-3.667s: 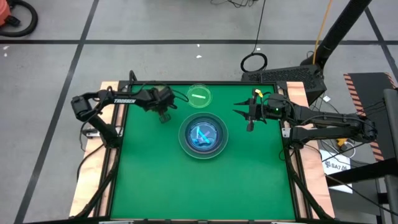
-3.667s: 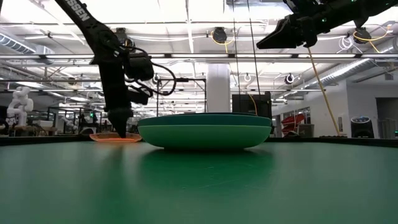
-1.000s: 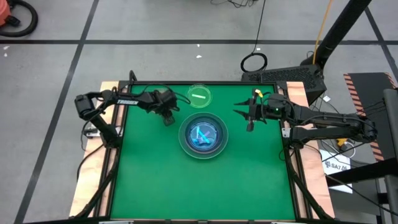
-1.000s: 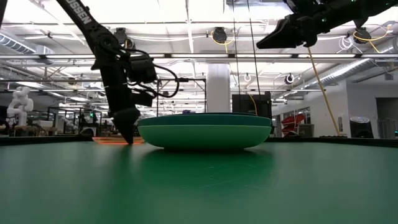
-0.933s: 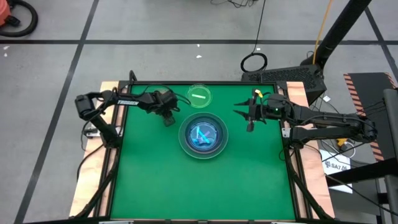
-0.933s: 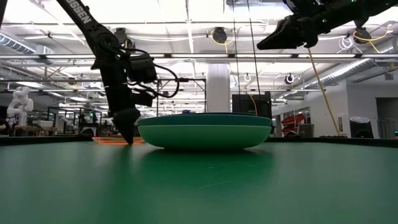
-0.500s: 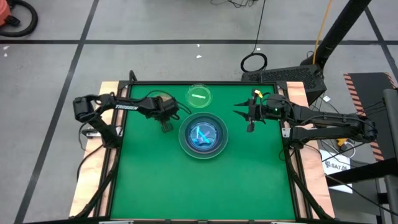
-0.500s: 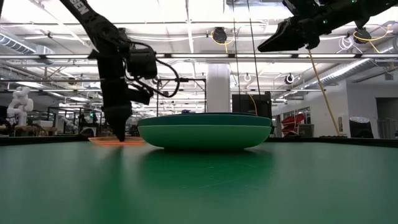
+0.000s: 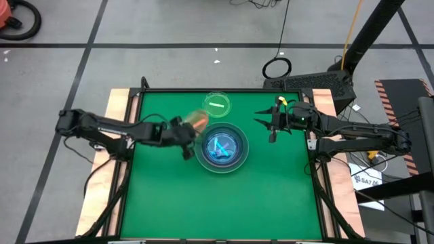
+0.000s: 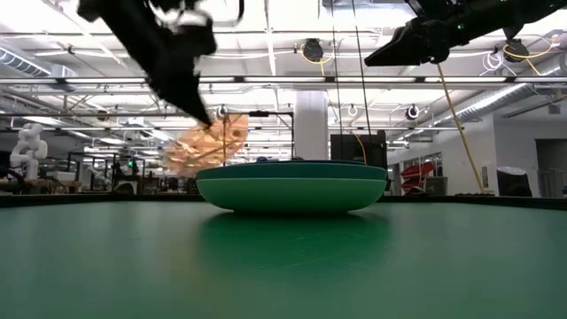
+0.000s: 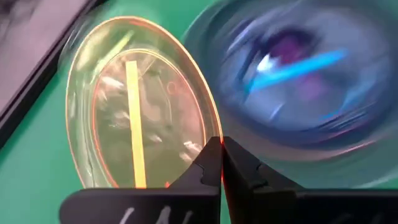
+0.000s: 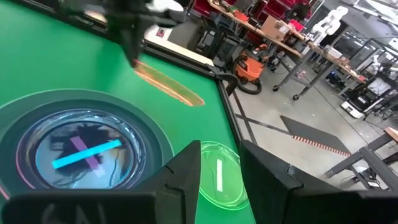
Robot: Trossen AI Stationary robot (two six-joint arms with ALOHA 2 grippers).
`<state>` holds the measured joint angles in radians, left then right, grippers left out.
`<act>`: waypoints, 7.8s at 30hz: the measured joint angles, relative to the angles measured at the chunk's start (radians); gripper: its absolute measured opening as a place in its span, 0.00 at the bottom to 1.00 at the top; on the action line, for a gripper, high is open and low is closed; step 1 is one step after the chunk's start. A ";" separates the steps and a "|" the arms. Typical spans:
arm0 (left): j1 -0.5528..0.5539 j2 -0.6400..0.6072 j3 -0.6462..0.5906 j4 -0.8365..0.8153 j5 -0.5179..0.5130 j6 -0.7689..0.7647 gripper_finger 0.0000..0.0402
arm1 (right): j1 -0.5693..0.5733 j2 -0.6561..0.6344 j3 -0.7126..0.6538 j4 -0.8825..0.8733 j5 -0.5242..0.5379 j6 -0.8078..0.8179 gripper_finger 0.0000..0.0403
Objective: Stack plastic plates
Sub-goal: Stack the orange plate on top of the blue plate, then stack the light green plate on top of the orange plate
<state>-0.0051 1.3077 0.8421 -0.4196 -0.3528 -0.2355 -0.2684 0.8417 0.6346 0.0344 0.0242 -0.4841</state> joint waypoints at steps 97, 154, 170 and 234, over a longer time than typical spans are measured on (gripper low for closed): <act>0.205 -0.389 -0.070 -0.043 -0.006 0.491 0.27 | -0.287 0.920 0.702 -0.372 0.113 0.878 0.27; 0.242 -0.484 -0.076 -0.078 -0.013 0.425 0.26 | -0.288 1.204 0.702 -0.109 0.105 0.973 0.29; 0.242 -0.483 -0.076 -0.077 -0.013 0.424 0.26 | -0.273 1.248 0.702 -0.055 0.016 0.992 0.25; 0.198 -0.483 -0.076 -0.041 -0.011 0.257 0.26 | -0.005 0.919 0.700 -0.479 -0.099 0.707 0.15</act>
<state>0.1925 0.8246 0.7666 -0.4610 -0.3634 0.0218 -0.2729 1.7603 1.3350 -0.4448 -0.0750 0.2234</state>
